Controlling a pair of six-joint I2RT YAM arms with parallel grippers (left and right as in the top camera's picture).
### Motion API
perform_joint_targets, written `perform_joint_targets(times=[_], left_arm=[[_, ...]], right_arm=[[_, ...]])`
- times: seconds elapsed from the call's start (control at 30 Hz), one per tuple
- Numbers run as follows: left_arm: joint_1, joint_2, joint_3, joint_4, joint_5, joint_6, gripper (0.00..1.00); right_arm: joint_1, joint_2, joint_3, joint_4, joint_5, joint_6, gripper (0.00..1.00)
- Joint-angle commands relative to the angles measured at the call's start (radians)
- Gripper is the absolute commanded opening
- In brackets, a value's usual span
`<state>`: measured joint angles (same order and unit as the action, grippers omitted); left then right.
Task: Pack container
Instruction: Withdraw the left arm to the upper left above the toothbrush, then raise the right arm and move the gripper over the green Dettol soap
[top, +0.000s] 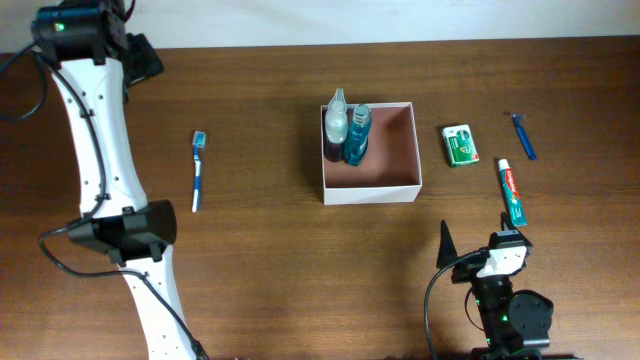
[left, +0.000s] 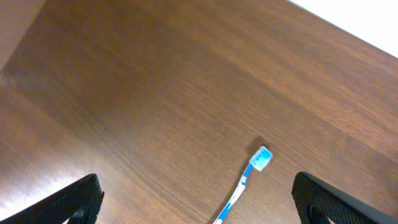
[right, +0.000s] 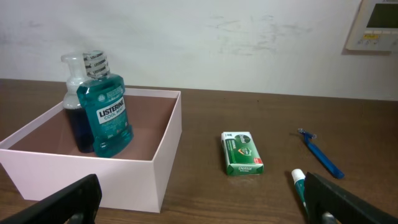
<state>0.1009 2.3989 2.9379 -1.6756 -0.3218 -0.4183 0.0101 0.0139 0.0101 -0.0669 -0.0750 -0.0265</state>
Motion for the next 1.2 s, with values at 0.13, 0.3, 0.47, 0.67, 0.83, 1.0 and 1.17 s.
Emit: perform_joint_targets(times=[0.13,0.3,0.47,0.67,0.83,1.0,1.17], left_arm=[[0.005,-0.024,-0.061,0.035,0.013,-0.063,0.99],[0.005,-0.024,-0.062,0.034,0.014,-0.063,0.99],[0.005,-0.024,-0.062,0.037,0.014,-0.063,0.99],[0.005,-0.024,-0.062,0.036,0.014,-0.063,0.99],[0.005,-0.024,-0.062,0.042,0.014,-0.063,0.99],[0.005,-0.024,-0.062,0.044,0.014,-0.063,1.0],[0.005,-0.024,-0.062,0.043,0.014,-0.063,0.99]], right_arm=[[0.01,-0.011,-0.005,-0.005,0.008,0.0,0.99],[0.01,-0.011,-0.005,-0.005,0.008,0.0,0.99],[0.009,-0.01,-0.005,0.016,0.031,-0.004,0.99],[0.009,-0.01,0.011,0.253,-0.011,-0.003,0.99],[0.009,0.029,0.143,0.233,0.078,-0.003,0.99],[0.008,0.225,0.402,0.072,0.114,-0.021,0.99],[0.007,0.595,0.808,-0.285,0.139,-0.068,0.99]])
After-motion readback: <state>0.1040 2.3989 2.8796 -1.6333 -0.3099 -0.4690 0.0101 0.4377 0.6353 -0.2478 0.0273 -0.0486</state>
